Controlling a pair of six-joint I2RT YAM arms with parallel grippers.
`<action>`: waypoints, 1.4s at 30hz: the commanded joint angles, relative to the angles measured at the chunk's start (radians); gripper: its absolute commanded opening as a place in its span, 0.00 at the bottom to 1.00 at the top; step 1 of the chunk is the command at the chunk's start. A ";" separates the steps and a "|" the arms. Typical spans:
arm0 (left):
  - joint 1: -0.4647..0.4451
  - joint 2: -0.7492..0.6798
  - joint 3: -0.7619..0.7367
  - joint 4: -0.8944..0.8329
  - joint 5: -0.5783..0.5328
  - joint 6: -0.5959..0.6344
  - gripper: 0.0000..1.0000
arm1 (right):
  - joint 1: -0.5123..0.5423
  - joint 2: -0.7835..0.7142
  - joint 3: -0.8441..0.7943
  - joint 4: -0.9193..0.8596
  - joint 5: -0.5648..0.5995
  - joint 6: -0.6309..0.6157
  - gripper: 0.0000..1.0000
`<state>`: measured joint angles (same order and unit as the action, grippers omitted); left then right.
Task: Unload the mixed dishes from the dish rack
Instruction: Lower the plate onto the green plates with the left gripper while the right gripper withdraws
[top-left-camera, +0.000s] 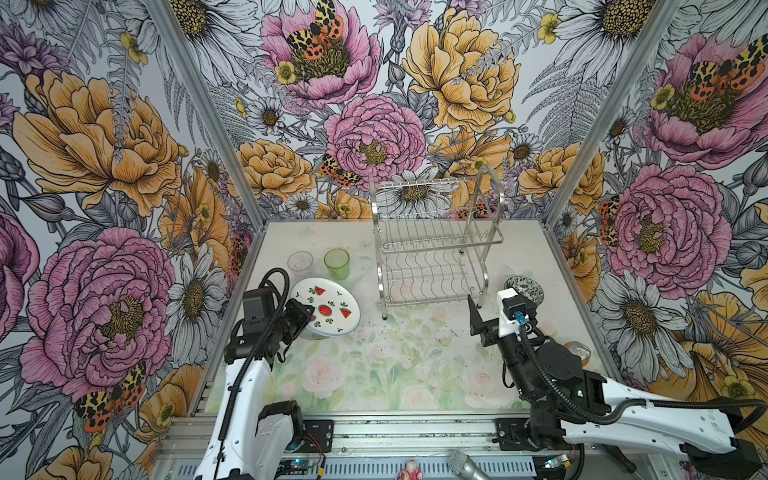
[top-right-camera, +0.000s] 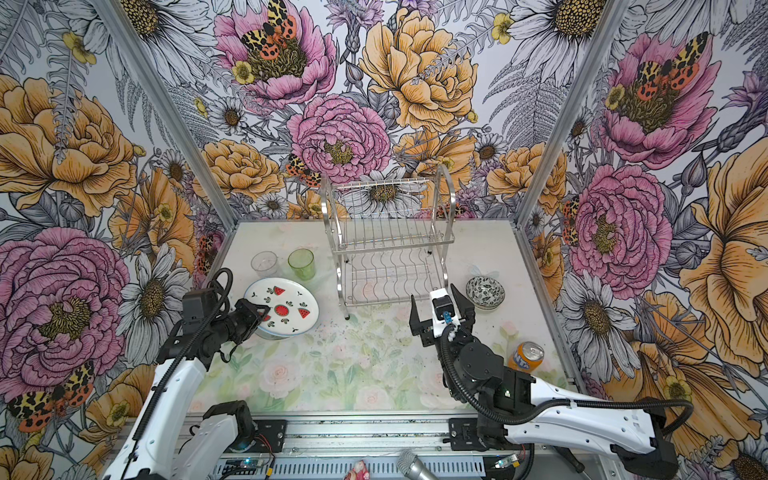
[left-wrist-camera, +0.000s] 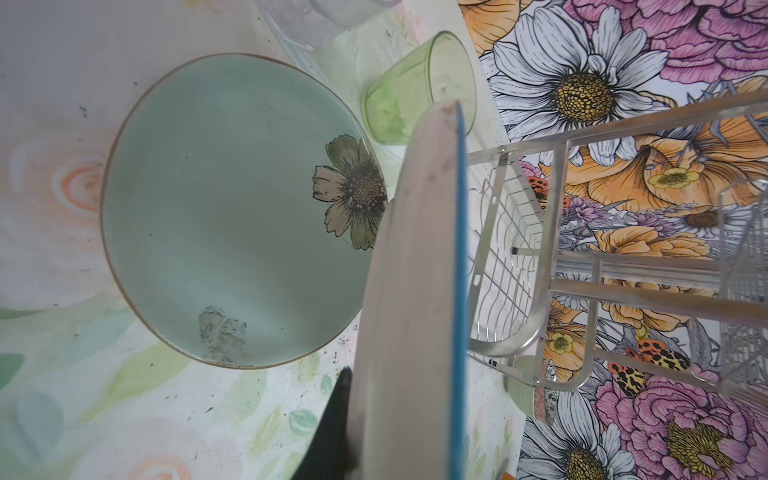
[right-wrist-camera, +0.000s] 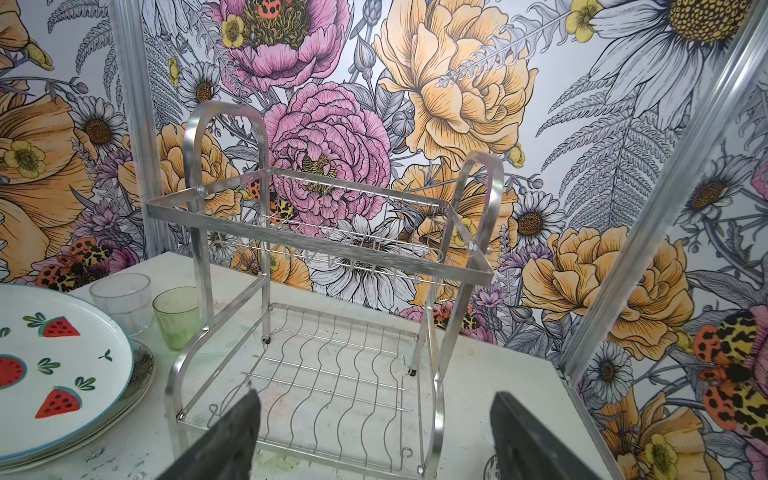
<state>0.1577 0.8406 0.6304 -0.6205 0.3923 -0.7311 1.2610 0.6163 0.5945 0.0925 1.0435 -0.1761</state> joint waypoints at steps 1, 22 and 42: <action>0.016 0.004 -0.004 0.137 -0.011 0.012 0.00 | -0.017 -0.003 0.003 -0.028 -0.003 0.009 0.88; 0.047 0.214 -0.056 0.230 -0.070 0.050 0.14 | -0.109 0.063 -0.004 -0.088 -0.148 0.084 0.88; 0.046 0.134 -0.005 0.080 -0.152 0.121 0.99 | -0.205 0.110 -0.008 -0.111 -0.283 0.181 0.88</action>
<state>0.2062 0.9981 0.5831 -0.5365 0.2722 -0.6434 1.0660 0.7216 0.5831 -0.0113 0.7906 -0.0246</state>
